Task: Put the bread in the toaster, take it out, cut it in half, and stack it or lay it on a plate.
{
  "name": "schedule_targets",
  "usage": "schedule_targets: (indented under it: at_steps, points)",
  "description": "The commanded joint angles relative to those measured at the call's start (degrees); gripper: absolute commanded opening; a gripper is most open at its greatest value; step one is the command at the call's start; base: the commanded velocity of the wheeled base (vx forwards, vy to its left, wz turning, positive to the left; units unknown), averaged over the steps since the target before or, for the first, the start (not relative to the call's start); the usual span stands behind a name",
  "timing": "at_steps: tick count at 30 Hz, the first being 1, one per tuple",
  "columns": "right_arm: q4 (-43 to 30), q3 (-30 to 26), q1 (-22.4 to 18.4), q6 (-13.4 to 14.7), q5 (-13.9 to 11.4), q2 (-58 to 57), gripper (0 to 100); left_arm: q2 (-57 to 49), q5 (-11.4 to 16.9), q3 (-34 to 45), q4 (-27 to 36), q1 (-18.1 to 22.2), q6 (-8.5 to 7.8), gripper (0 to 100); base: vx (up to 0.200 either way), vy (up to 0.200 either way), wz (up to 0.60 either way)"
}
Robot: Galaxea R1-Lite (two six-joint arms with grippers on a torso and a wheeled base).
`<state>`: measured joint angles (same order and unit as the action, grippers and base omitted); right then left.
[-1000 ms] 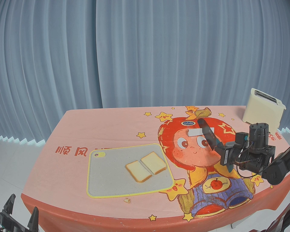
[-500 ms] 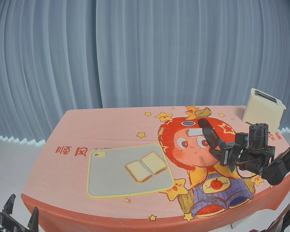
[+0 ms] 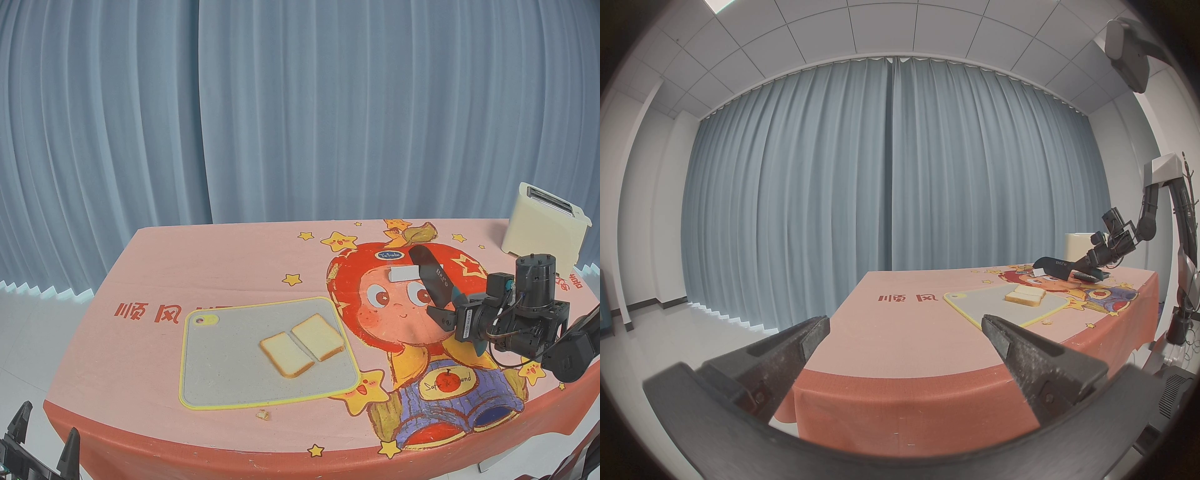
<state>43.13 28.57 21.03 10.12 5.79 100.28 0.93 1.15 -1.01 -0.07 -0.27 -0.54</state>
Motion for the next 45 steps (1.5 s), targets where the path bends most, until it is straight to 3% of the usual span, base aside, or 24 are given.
schedule_targets:
  at_steps: [1, 45]
  points:
    - [0.0, 0.2, 0.1, 0.0, 0.0, -0.1, 100, -0.6, 0.0, 1.0, 0.0, 0.0, 0.01, 100, 0.000, 0.000, 0.00]
    - [0.1, 0.6, -0.3, 0.0, -0.1, -5.3, 100, -0.6, 0.0, 1.0, 0.0, 0.0, 0.01, 100, 0.000, 0.000, 0.00]
